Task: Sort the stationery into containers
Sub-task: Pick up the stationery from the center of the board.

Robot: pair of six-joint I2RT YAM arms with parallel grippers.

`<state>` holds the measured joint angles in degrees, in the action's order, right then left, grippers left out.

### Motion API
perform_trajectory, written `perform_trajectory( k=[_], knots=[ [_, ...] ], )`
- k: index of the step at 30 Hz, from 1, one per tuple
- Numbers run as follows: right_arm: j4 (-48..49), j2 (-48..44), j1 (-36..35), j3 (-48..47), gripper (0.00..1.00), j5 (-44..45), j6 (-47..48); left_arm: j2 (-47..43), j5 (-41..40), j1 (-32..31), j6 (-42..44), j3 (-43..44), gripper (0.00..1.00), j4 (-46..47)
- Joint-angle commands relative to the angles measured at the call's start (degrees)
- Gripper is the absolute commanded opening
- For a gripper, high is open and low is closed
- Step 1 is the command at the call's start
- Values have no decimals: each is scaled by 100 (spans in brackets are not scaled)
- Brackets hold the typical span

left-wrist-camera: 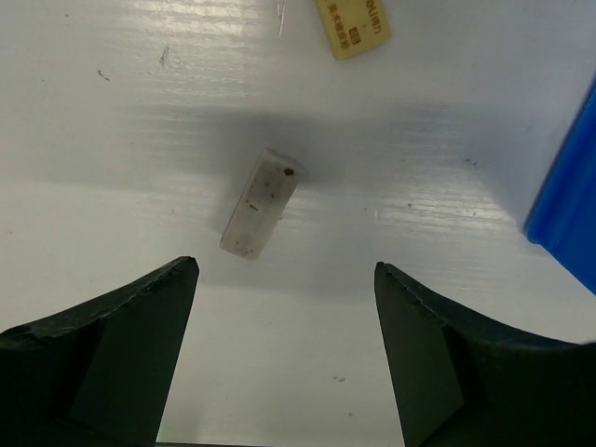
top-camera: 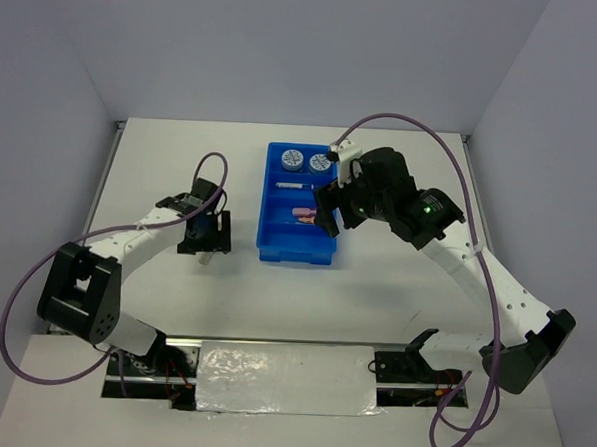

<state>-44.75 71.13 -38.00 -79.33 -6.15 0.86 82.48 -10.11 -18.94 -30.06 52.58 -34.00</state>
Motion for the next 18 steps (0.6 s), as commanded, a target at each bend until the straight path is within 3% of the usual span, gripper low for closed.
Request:
perform_trajectory(
  k=[1, 10, 12, 13, 16, 18],
  knots=[
    [335, -56, 12, -109, 86, -202, -69, 242, 44, -5, 79, -116, 89, 156],
    [353, -126, 29, -12, 86, -272, -78, 1007, -237, 57, -43, -11, 74, 332],
    [379, -161, 21, 14, 86, -272, -78, 1147, -307, 57, -104, 7, 65, 350],
    [380, -179, 29, 31, 86, -281, -78, 1243, -342, 57, -131, 24, 55, 324],
    [362, -205, 21, 67, 86, -264, -78, 1323, -378, 66, -210, -37, 52, 359],
    [336, -240, 21, 76, 86, -202, -69, 1315, -395, 66, -263, -2, 36, 271]
  ],
)
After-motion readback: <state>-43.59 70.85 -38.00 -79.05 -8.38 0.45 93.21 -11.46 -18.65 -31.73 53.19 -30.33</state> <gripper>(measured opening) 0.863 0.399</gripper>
